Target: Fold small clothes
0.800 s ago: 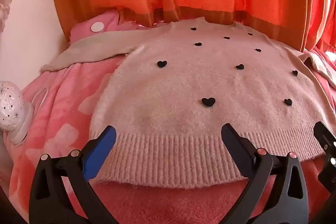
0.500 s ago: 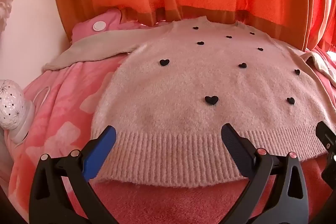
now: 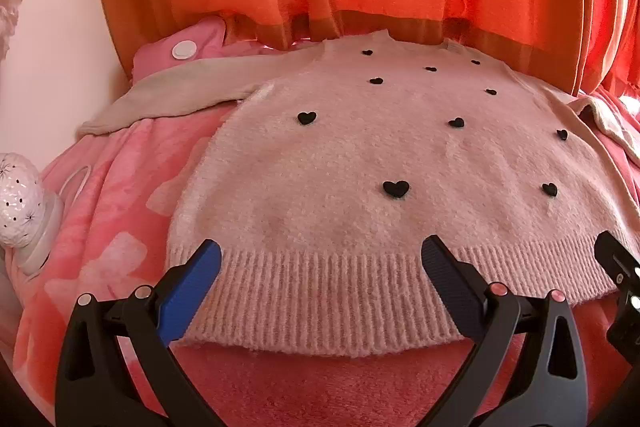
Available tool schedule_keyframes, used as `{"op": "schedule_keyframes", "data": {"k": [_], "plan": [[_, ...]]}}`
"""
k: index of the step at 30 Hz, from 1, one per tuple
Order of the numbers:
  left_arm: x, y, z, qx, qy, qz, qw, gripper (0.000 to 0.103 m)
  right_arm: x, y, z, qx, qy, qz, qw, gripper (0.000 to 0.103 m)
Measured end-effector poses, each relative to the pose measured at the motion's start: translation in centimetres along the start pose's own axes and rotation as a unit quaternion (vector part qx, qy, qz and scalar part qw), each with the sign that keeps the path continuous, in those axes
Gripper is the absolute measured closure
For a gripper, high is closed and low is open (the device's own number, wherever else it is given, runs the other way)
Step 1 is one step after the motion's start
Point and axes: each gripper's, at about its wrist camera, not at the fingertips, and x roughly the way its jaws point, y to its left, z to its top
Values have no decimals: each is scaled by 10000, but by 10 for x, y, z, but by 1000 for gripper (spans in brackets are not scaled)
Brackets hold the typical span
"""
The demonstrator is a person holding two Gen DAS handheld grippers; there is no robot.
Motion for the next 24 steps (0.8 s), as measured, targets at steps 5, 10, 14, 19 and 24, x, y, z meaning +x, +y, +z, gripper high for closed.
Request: {"op": "schedule_keyframes", "data": {"k": [5,10,14,19,24], "plan": [[-1,-3,-2,27,-41,-24,10000,5,0,0,0,-6,2,4,10000,5],[0,-6,-2,53,-42,-13,10000,5,-1,0,1,-4,8,0,10000,5],[-1,-6,-3,50,-45,-13,10000,5,-2,0,1,-7,16,5,10000,5],[-1,-7,-4,49,-47,-5,10000,5,-2,4,0,-45,8,8,10000,5],[-1,-7,-4,52,-46,-9,10000,5,-1,4,0,-41,12,7,10000,5]]}}
